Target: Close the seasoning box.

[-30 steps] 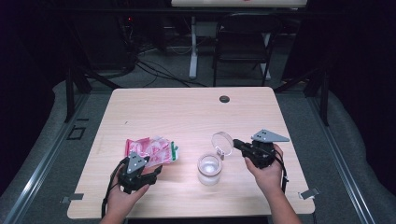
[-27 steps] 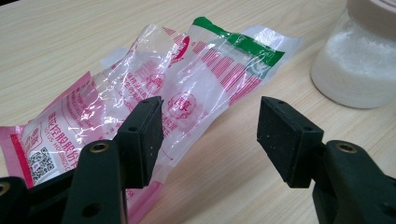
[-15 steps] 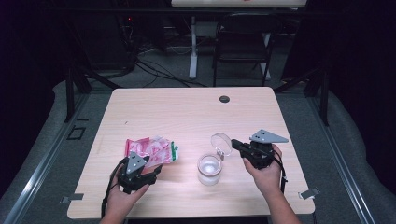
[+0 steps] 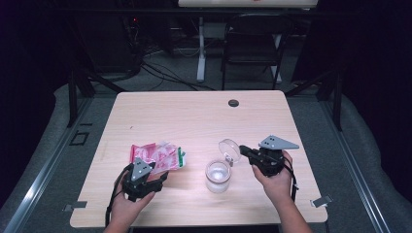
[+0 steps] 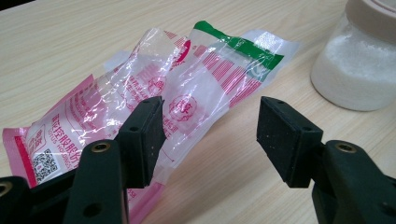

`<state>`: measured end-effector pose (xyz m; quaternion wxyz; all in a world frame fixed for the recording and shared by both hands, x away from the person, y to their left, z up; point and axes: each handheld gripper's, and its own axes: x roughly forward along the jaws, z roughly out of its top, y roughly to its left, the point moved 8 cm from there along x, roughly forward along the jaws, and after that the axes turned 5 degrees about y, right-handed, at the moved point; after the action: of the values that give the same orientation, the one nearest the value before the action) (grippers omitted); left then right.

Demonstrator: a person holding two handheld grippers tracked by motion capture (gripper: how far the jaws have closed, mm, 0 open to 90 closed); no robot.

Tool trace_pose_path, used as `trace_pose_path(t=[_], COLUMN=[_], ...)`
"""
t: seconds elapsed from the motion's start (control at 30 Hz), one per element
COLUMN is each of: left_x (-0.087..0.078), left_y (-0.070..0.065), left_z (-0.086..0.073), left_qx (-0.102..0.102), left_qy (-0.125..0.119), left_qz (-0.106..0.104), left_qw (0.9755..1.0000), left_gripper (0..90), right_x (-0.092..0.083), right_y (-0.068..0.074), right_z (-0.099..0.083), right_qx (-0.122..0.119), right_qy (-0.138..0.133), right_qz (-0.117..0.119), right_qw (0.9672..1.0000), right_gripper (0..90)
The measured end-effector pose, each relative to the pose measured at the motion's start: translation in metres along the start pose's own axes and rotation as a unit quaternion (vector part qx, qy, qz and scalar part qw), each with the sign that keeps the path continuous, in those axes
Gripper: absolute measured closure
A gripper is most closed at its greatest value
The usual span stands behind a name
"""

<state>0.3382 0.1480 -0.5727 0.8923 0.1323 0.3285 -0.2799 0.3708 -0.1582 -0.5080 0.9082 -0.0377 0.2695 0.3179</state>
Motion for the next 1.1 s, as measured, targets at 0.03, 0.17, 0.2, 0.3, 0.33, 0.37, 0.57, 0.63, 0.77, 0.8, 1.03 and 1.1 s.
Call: trace_pose_path(t=[0.03,0.17,0.2,0.3,0.33,0.37,0.57,0.63,0.77,0.8,1.03,1.1], left_x=[0.0,0.0,0.0,-0.001,-0.001,-0.001,-0.001,-0.001,-0.001,-0.001,-0.002,-0.002], left_y=[0.0,0.0,0.0,0.0,0.0,0.001,0.001,0.001,0.001,0.001,0.001,0.001], left_z=[0.0,0.0,0.0,0.0,0.0,0.0,0.0,0.0,0.0,0.0,0.0,0.0], left_qx=[0.0,-0.002,-0.002,-0.003,-0.003,-0.002,-0.003,-0.003,-0.004,-0.003,-0.003,-0.004], left_qy=[0.0,-0.002,-0.002,-0.003,-0.003,-0.003,-0.003,-0.003,-0.003,-0.003,-0.004,-0.005], left_qz=[0.0,0.001,0.001,0.002,0.002,0.002,0.003,0.003,0.002,0.002,0.002,0.002], left_qw=[1.0,1.0,1.0,1.0,1.0,1.0,1.0,1.0,1.0,1.0,1.0,1.0], left_gripper=[41.2,41.2,41.1,41.1,41.1,41.1,41.1,41.1,41.1,41.1,41.1,41.1], right_x=[0.0,0.0,0.0,0.0,0.0,-0.001,0.0,0.001,0.003,0.003,0.009,0.01], right_y=[0.0,0.001,0.001,0.003,0.003,0.004,0.009,0.012,0.018,0.02,0.034,0.039], right_z=[0.0,0.0,0.0,0.0,0.0,0.0,0.0,-0.001,-0.002,-0.003,-0.009,-0.01], right_qx=[0.0,-0.001,-0.002,-0.004,-0.005,-0.006,-0.011,-0.015,-0.021,-0.024,-0.038,-0.041], right_qy=[0.0,0.0,0.0,-0.001,-0.001,-0.001,-0.001,0.003,0.004,0.006,0.016,0.018], right_qz=[0.0,0.001,0.001,0.002,0.001,0.002,0.005,0.009,0.013,0.014,0.028,0.032], right_qw=[1.0,1.0,1.0,1.0,1.0,1.0,0.9999,0.9998,0.9997,0.9996,0.9988,0.9985], right_gripper=[90.0,90.0,90.0,90.0,90.0,90.0,90.0,90.0,90.0,90.0,90.0,90.0])
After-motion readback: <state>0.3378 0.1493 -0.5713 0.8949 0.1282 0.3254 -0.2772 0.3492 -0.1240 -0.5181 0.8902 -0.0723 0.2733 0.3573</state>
